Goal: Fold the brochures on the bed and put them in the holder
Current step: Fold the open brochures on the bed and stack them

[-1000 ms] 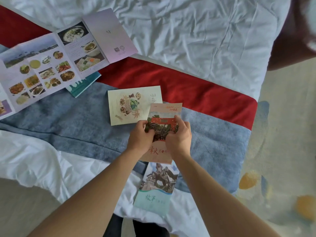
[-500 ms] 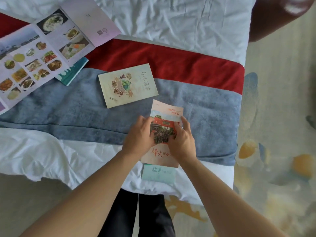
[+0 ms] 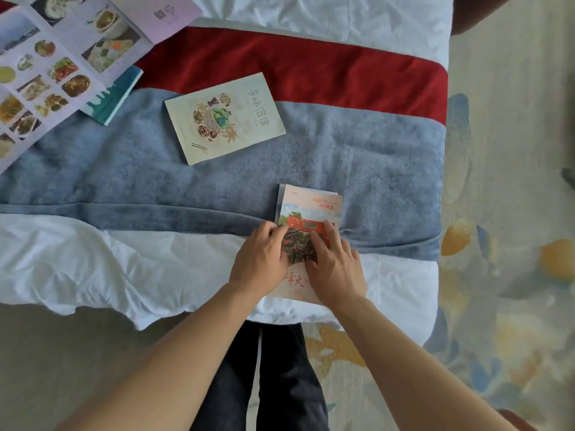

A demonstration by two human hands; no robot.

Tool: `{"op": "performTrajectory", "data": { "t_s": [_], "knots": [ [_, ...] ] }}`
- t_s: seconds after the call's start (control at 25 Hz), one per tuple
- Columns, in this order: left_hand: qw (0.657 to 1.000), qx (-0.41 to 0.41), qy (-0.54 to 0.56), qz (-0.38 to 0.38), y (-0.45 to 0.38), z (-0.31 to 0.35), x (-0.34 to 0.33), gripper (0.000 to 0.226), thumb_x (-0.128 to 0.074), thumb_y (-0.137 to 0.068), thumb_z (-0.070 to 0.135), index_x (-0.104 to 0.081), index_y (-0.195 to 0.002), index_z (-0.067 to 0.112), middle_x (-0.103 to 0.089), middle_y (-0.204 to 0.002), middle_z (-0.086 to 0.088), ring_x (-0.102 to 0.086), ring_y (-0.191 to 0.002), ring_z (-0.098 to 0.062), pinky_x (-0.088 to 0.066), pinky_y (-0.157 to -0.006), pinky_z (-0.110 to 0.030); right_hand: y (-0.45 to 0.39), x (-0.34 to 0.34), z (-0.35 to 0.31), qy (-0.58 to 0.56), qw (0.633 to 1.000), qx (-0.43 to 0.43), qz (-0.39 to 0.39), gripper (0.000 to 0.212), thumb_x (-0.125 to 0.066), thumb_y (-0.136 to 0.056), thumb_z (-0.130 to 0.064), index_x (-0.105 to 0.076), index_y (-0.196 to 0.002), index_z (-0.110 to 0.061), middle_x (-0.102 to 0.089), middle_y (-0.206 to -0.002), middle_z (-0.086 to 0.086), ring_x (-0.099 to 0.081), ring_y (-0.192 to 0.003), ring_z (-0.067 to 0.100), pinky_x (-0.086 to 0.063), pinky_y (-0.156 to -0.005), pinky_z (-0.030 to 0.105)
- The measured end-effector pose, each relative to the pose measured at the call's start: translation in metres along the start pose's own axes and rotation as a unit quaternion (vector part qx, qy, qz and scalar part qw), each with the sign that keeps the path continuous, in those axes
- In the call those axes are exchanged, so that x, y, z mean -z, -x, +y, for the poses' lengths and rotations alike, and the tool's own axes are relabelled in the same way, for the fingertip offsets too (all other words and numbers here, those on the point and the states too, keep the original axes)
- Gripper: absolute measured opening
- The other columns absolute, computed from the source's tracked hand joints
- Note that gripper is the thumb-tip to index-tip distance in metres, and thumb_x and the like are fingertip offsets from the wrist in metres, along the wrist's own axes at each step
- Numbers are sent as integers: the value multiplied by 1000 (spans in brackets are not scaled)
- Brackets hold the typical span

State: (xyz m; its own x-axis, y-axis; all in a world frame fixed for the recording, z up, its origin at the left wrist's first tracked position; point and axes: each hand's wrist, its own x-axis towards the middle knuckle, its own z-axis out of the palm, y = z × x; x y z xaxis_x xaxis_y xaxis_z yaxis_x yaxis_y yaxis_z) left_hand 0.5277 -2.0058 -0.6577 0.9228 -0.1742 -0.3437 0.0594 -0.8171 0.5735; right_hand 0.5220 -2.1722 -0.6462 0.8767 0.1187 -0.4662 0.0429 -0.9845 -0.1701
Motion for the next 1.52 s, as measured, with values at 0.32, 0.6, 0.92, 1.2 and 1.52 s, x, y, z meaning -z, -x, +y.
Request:
{"op": "performTrajectory", "data": {
  "t_s": [0.32, 0.6, 0.92, 1.2, 1.52],
  "knots": [
    [997, -1, -80, -21, 2, -8, -9, 58, -68, -83, 20, -49, -137, 10, -49, -126, -9, -54, -107, -30, -50, -88, -42, -8, -4, 2, -2, 1000, 25, -11, 63, -63, -92, -30, -36, -148, -20, -15, -164, 5, -38, -131, 34, -37, -104, 44],
    [988, -54, -145, 27, -13, 11, -5, 61, -66, -80, 23, -45, -137, 12, -39, -146, -11, -36, -136, -30, -37, -104, -43, -15, 2, 3, -21, 998, 16, 57, 62, -70, -85, -25, -48, -142, -18, -37, -155, 11, -28, -145, 34, -26, -114, 48],
    [965, -65, -247, -66, -30, 12, -17, 59, -64, -84, 18, -37, -136, 18, -24, -153, -10, -26, -142, -29, -34, -108, -43, -36, -3, 17, 24, 999, 35, 0, 64, -74, -81, -27, -49, -139, -24, -30, -157, 8, -24, -144, 33, -25, -113, 44],
    [956, -54, -274, -92, -33, 7, -27, 74, -69, -78, 36, -31, -140, 22, -5, -162, -17, -19, -145, -34, -16, -118, -48, -68, 11, 24, 53, 996, 67, 38, 60, -78, -78, -32, -56, -133, -22, -43, -145, 12, -38, -134, 34, -25, -113, 54],
    [953, -18, -288, -94, -43, 17, -32, 68, -69, -80, 21, -33, -138, 22, -12, -159, -22, -30, -137, -36, -25, -113, -45, -83, 5, 14, 101, 993, 54, 22, 41, -67, -84, -25, -56, -123, -20, -47, -133, 13, -38, -129, 37, -22, -113, 56]
  ]
}}
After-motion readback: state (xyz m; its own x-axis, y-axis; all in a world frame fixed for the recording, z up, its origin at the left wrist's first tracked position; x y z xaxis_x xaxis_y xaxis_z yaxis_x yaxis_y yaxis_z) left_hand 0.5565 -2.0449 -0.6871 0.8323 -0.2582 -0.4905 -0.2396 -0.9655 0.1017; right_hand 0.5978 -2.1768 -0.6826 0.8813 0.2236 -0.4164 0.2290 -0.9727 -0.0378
